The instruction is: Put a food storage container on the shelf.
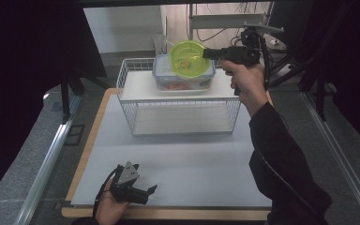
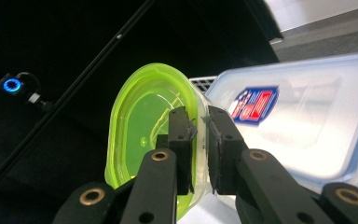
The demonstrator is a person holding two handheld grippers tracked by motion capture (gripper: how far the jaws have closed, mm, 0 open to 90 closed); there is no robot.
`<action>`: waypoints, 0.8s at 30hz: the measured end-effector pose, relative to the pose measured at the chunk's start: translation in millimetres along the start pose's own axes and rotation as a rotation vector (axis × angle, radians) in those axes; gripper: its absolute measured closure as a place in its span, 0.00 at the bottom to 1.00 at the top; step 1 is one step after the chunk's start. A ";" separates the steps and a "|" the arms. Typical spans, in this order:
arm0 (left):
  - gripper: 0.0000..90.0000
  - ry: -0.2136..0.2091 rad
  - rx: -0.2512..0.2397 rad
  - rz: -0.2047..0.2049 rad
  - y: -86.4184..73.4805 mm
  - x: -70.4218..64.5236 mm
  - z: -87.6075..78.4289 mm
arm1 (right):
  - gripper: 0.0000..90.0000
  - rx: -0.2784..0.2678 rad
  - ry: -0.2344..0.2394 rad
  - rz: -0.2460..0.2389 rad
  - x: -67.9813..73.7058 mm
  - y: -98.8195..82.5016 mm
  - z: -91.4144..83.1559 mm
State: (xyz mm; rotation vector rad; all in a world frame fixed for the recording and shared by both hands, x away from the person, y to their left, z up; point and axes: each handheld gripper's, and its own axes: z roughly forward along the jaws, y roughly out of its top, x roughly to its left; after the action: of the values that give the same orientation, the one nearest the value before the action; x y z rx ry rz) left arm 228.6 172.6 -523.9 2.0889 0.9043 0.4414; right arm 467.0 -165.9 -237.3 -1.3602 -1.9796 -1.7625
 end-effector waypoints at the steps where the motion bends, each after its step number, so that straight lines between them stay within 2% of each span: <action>1: 0.02 -0.001 0.000 0.001 0.1 -0.1 -0.1 | 0.90 -0.002 -0.009 0.001 0.2 2.8 1.8; 7: 0.02 -0.007 -0.001 0.004 0.1 -0.2 0.1 | 0.90 -0.031 -0.053 0.005 -1.3 16.8 13.6; 12: 0.02 -0.011 0.000 0.011 0.4 -0.6 0.3 | 0.90 -0.031 -0.095 0.012 -4.6 23.1 26.4; 22: 0.02 -0.016 0.007 0.019 1.1 -1.9 2.1 | 0.90 -0.017 -0.141 0.064 -21.3 27.3 50.2; 24: 0.02 -0.016 0.007 0.019 1.0 -1.9 2.3 | 0.90 -0.023 -0.131 0.084 -24.3 28.1 51.8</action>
State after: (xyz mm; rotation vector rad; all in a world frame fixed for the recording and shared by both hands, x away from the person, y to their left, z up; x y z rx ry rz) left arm 229.0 169.5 -524.5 2.1059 0.8791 0.4313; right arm 522.7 -137.0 -248.2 -1.5800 -1.9403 -1.7044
